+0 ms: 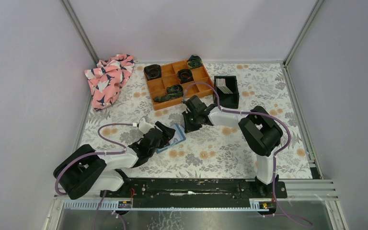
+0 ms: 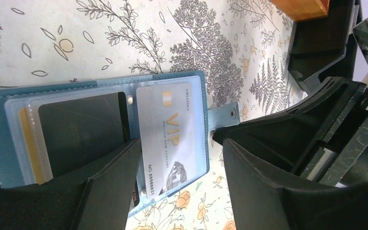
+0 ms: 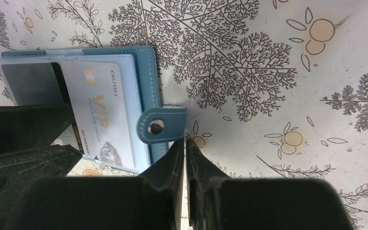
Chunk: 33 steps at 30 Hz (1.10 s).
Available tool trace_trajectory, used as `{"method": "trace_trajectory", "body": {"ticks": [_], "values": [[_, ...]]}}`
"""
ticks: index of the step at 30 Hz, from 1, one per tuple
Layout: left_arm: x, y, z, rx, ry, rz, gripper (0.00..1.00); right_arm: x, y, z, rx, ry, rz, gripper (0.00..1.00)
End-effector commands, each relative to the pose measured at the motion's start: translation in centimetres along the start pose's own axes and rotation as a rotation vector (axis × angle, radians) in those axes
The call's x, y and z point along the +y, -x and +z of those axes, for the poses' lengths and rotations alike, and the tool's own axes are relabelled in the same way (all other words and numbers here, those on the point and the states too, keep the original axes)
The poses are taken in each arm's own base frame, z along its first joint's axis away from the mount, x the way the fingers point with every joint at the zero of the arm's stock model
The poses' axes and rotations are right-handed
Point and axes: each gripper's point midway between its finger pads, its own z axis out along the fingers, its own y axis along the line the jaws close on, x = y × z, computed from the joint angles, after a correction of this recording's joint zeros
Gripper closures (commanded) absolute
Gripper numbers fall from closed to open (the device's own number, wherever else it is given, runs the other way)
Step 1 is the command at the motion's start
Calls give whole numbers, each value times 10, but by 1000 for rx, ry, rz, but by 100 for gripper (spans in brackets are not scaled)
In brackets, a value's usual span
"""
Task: Put the credit cards into the card holder
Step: Insert the credit card into the card holder.
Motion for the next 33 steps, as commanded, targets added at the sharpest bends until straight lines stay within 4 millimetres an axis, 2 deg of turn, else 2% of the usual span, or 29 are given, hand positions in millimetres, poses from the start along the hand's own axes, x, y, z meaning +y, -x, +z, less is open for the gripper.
{"method": "trace_trajectory", "body": {"ticks": [1, 8, 16, 28, 33], "values": [[19, 5, -2, -20, 82, 85, 29, -2, 6, -2, -13, -29, -22, 89], [17, 6, -3, -25, 80, 88, 34, -1, 6, -2, -12, -27, -25, 89], [7, -5, 10, 27, 87, 121, 43, 6, 4, 0, -5, -8, -33, 89], [-2, -24, 36, 98, 102, 153, 45, 10, 0, 0, -2, -6, -38, 89], [-9, -21, 37, 105, 126, 191, 43, 5, -1, -2, -5, -28, -39, 89]]}}
